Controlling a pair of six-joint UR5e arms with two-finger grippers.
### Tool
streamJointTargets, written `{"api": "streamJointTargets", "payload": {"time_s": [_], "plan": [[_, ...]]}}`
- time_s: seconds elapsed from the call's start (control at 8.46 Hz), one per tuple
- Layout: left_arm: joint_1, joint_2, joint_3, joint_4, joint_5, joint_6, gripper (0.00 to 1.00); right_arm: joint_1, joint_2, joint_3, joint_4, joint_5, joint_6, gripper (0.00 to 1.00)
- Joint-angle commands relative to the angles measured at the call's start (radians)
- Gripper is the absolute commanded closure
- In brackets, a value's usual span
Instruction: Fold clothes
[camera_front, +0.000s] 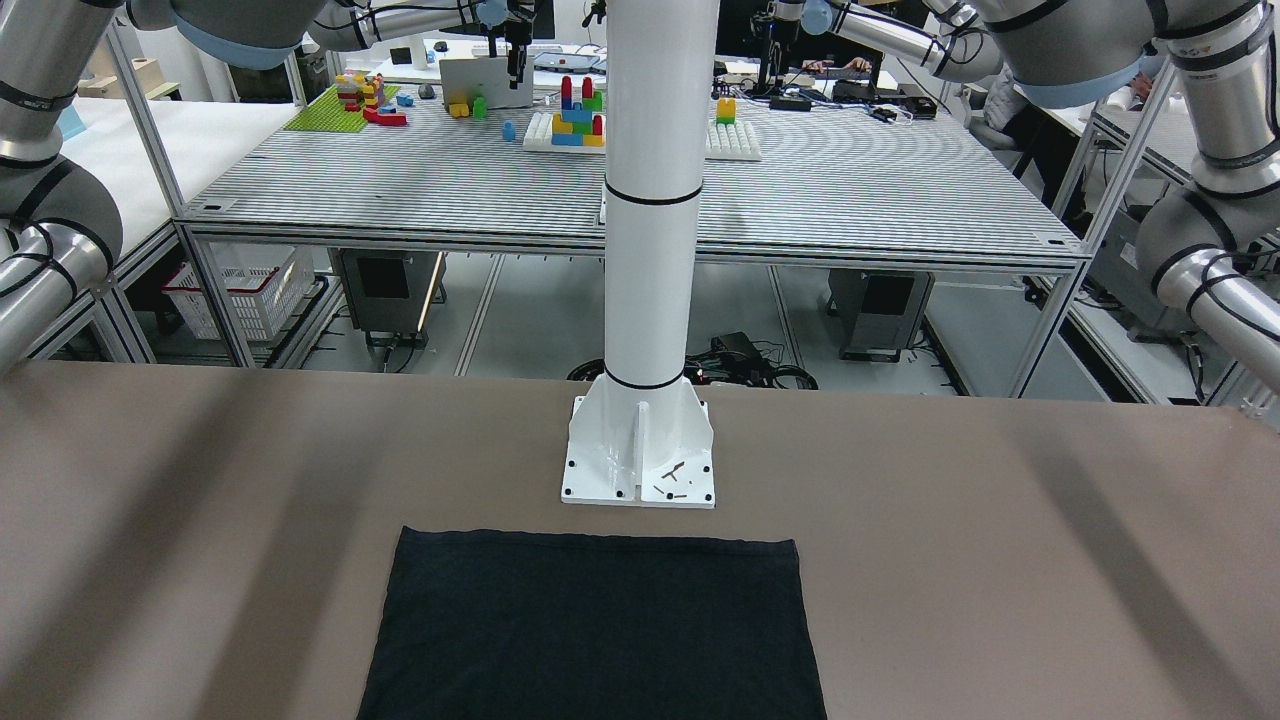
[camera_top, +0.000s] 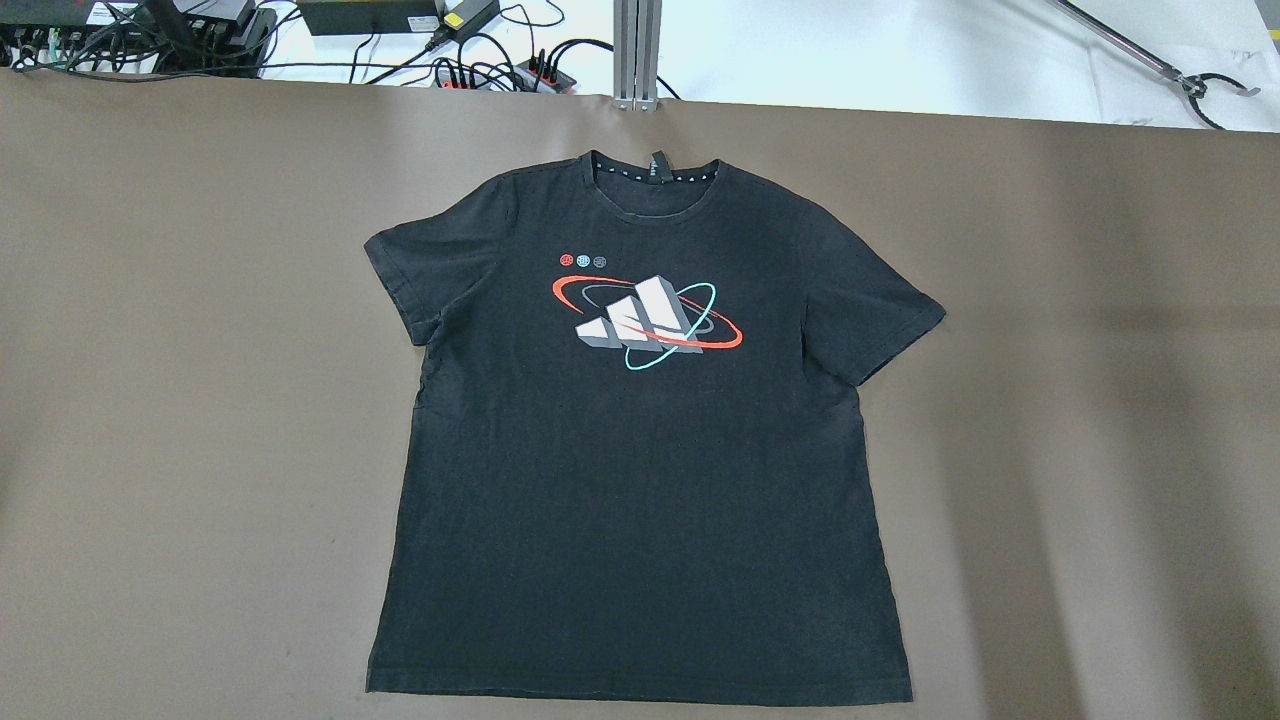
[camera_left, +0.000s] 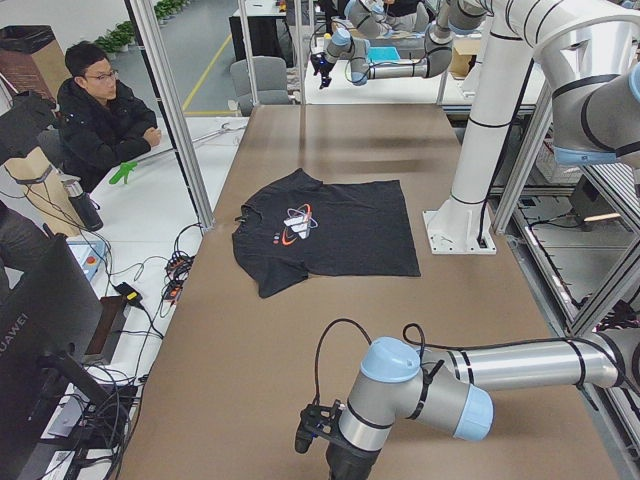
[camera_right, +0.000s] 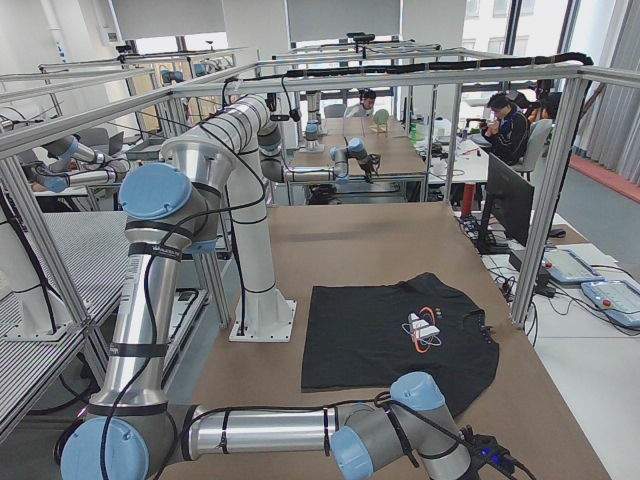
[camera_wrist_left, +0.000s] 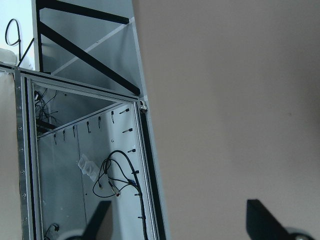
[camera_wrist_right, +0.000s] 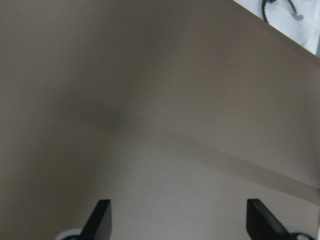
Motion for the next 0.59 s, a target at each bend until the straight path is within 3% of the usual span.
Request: {"api": "streamJointTargets", "payload": {"time_s": [0.0, 0.24, 0.47], "plan": [[0.001, 0.001, 0.001, -0.005, 0.0, -0.011, 0.06, -0.174, 0.08, -0.014, 0.062, 0.114, 0.331, 0.05], [0.002, -0.001, -0.001, -0.005, 0.0, -0.014, 0.06, -0.258, 0.173, -0.094, 0.079, 0.117, 0.466, 0.06], [0.002, -0.008, -0.004, -0.005, -0.003, -0.017, 0.06, -0.388, 0.236, -0.189, 0.212, 0.106, 0.582, 0.08]]}}
